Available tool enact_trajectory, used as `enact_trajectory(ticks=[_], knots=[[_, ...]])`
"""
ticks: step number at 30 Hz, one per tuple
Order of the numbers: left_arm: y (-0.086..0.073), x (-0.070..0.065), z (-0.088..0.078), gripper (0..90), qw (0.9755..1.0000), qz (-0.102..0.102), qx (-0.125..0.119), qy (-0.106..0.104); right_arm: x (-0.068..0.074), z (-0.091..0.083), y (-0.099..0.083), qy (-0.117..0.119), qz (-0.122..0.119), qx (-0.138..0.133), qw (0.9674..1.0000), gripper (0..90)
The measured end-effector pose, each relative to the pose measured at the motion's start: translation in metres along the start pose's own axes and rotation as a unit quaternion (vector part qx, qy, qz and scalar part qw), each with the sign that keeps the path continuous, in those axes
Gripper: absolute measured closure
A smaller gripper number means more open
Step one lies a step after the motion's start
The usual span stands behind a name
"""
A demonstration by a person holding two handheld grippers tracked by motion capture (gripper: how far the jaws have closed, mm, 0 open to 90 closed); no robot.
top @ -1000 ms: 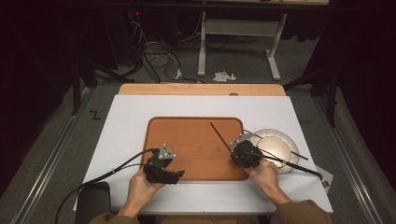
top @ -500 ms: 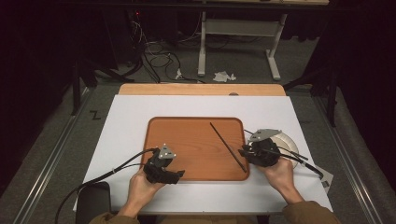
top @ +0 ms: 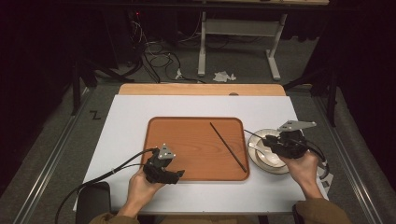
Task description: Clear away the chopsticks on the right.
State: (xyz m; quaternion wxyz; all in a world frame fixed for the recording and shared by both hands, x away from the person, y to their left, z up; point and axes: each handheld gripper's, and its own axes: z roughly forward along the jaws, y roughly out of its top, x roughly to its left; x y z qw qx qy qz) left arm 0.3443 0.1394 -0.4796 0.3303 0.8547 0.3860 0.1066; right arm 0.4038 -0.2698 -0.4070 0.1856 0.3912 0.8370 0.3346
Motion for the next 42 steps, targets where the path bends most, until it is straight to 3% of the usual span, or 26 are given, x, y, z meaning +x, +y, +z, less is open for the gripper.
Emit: enact_trajectory(ticks=[5, 6, 19, 22, 30, 42], knots=[[0.000, 0.000, 0.000, 32.7, 1.0000, 0.000, 0.000, 0.000, -0.021, -0.010, -0.009, -0.030, 0.019, 0.008, 0.9993, 75.2], [0.000, 0.000, 0.000, 32.7, 1.0000, 0.001, -0.001, 0.000, -0.030, -0.013, -0.013, -0.035, 0.032, 0.008, 0.9988, 75.7], [0.000, -0.001, -0.001, 32.7, 1.0000, 0.000, -0.002, 0.000, -0.064, -0.018, -0.038, -0.073, 0.085, 0.024, 0.9934, 78.0], [0.000, 0.000, 0.000, 32.7, 1.0000, 0.000, 0.000, 0.000, -0.074, -0.015, -0.049, -0.079, 0.099, 0.047, 0.9909, 78.3], [0.000, 0.000, 0.000, 32.7, 1.0000, -0.001, -0.001, 0.000, -0.074, -0.001, -0.054, -0.061, 0.091, 0.108, 0.9882, 77.3], [0.000, 0.000, 0.002, 32.7, 1.0000, 0.000, 0.002, -0.002, -0.075, 0.012, -0.058, -0.056, 0.086, 0.137, 0.9852, 76.5]])
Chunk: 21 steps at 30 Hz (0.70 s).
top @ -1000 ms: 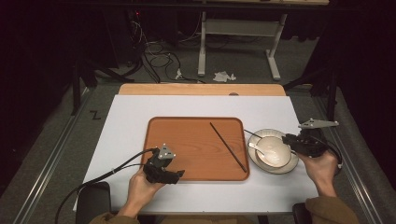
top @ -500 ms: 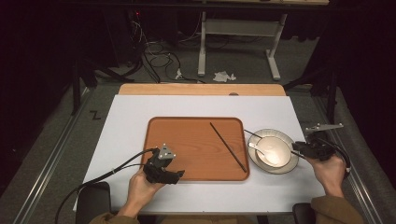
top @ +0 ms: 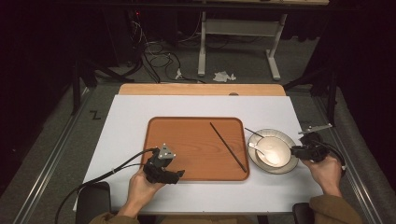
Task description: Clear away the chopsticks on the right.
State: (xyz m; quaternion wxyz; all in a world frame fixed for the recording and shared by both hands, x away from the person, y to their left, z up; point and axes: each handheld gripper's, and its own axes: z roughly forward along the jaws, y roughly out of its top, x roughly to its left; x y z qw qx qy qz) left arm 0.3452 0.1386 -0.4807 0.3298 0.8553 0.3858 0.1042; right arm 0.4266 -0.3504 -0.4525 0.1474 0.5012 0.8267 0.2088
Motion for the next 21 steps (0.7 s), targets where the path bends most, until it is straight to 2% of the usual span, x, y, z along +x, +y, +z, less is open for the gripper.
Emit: enact_trajectory(ticks=[15, 21], knots=[[-0.0003, -0.0005, -0.0010, 32.7, 1.0000, 0.000, 0.000, 0.000, -0.0002, 0.0048, 0.0005, 0.003, -0.011, 0.007, 0.9999, 85.3], [-0.0002, -0.0003, -0.0001, 32.7, 1.0000, 0.000, 0.001, -0.001, 0.0012, 0.0043, 0.0007, 0.002, -0.014, 0.003, 0.9999, 86.2]])
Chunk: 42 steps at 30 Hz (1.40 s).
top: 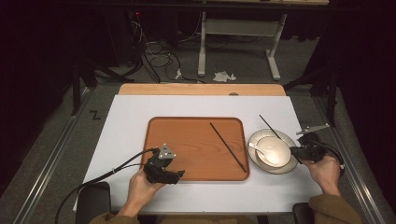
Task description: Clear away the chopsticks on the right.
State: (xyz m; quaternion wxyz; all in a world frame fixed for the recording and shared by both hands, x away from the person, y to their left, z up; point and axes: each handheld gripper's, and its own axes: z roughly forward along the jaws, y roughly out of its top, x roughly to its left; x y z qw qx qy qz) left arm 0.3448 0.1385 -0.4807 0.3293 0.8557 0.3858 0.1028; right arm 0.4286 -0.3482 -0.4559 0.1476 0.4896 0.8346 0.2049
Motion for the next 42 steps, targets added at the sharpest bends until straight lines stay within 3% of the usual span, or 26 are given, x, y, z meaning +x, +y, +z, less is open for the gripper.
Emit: enact_trajectory(ticks=[4, 6, 10, 16, 24, 26, 27, 30, 31, 37, 42], knots=[[0.000, 0.000, -0.001, 32.7, 1.0000, 0.001, -0.002, 0.002, 0.000, -0.007, 0.001, 0.000, 0.000, -0.022, 0.9998, 86.4], [0.000, 0.000, 0.000, 32.7, 1.0000, 0.000, -0.001, 0.001, 0.001, -0.015, 0.002, 0.004, 0.001, -0.046, 0.9989, 86.4], [0.000, 0.000, 0.001, 32.7, 1.0000, 0.001, 0.000, 0.001, 0.003, -0.022, 0.004, 0.009, -0.001, -0.063, 0.9980, 86.5], [0.000, 0.000, 0.000, 32.7, 1.0000, 0.000, 0.000, 0.001, 0.016, -0.040, 0.011, 0.018, -0.014, -0.097, 0.9950, 86.5], [0.000, 0.000, 0.000, 32.7, 1.0000, 0.001, 0.001, 0.001, 0.051, -0.056, 0.024, 0.028, -0.045, -0.109, 0.9926, 86.4], [0.000, 0.000, 0.001, 32.7, 1.0000, 0.000, 0.001, 0.002, 0.067, -0.059, 0.029, 0.041, -0.061, -0.112, 0.9910, 86.4], [0.000, 0.000, 0.001, 32.7, 1.0000, 0.001, 0.001, 0.002, 0.067, -0.059, 0.029, 0.041, -0.061, -0.112, 0.9910, 86.4], [0.000, 0.000, 0.001, 32.7, 1.0000, 0.001, 0.002, 0.001, 0.084, -0.059, 0.033, 0.052, -0.085, -0.115, 0.9883, 86.4], [0.000, 0.000, 0.000, 32.7, 1.0000, 0.001, 0.001, 0.002, 0.095, -0.057, 0.035, 0.069, -0.092, -0.116, 0.9865, 86.4], [0.000, 0.000, 0.000, 32.7, 1.0000, 0.000, 0.000, 0.002, 0.117, -0.049, 0.038, 0.096, -0.109, -0.106, 0.9837, 86.4], [0.000, 0.000, -0.001, 32.7, 1.0000, 0.001, -0.001, 0.003, 0.137, -0.042, 0.040, 0.116, -0.132, -0.101, 0.9792, 86.4]])
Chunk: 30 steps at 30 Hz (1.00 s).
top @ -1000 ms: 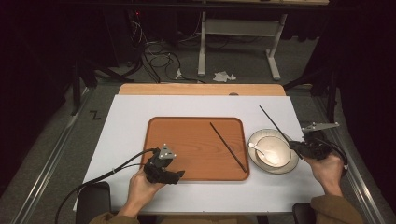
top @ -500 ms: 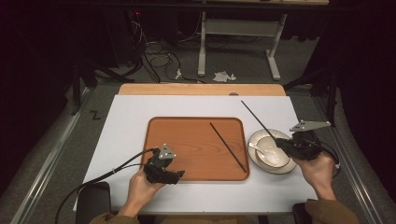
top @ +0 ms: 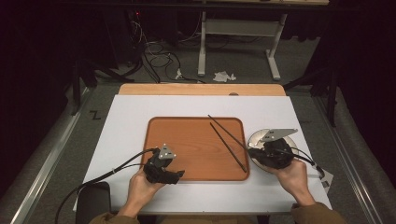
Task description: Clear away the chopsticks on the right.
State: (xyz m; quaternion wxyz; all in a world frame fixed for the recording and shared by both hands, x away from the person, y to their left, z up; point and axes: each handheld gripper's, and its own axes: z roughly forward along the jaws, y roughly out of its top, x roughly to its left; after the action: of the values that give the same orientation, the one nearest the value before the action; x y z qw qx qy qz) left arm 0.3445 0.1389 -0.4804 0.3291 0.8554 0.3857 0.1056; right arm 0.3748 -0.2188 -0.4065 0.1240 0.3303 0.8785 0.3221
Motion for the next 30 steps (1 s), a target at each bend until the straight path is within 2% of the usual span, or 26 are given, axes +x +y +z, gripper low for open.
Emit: enact_trajectory(ticks=[6, 14, 16, 23, 30], knots=[[0.000, 0.000, 0.001, 32.7, 1.0000, 0.000, 0.002, -0.001, 0.013, 0.025, 0.002, 0.013, -0.009, 0.022, 0.9996, 86.4], [0.000, 0.001, 0.001, 32.6, 1.0000, -0.001, 0.002, -0.002, 0.021, 0.065, 0.003, 0.015, -0.004, 0.066, 0.9977, 86.3], [0.000, 0.000, 0.003, 32.7, 1.0000, -0.002, 0.004, -0.003, 0.021, 0.075, 0.003, 0.012, -0.011, 0.077, 0.9969, 86.3], [0.000, 0.000, 0.003, 32.6, 1.0000, -0.003, 0.005, -0.004, 0.021, 0.090, 0.004, 0.002, -0.007, 0.095, 0.9954, 85.9], [0.000, 0.000, 0.003, 32.6, 1.0000, -0.004, 0.004, -0.005, 0.023, 0.103, 0.000, -0.014, -0.024, 0.122, 0.9921, 85.5]])
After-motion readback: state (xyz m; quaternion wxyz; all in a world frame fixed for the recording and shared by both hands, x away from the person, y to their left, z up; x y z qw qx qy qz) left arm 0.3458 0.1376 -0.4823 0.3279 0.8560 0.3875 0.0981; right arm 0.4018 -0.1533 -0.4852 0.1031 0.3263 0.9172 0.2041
